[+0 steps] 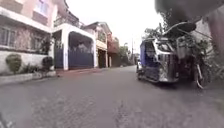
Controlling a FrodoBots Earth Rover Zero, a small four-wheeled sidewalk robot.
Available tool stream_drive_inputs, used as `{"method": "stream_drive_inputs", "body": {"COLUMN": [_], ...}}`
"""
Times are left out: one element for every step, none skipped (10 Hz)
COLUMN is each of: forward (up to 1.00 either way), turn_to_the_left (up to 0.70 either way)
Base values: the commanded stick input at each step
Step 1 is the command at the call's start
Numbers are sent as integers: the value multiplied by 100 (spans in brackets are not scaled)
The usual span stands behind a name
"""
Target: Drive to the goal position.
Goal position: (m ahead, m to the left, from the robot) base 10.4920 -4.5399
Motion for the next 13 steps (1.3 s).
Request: {"method": "stream_drive_inputs", "body": {"forward": [70,70,70,70,70,70,70,70,70,70,70,70,70], "turn_to_the_left": [0,0,0,0,0,0,0,0,0,0,0,0,0]}}
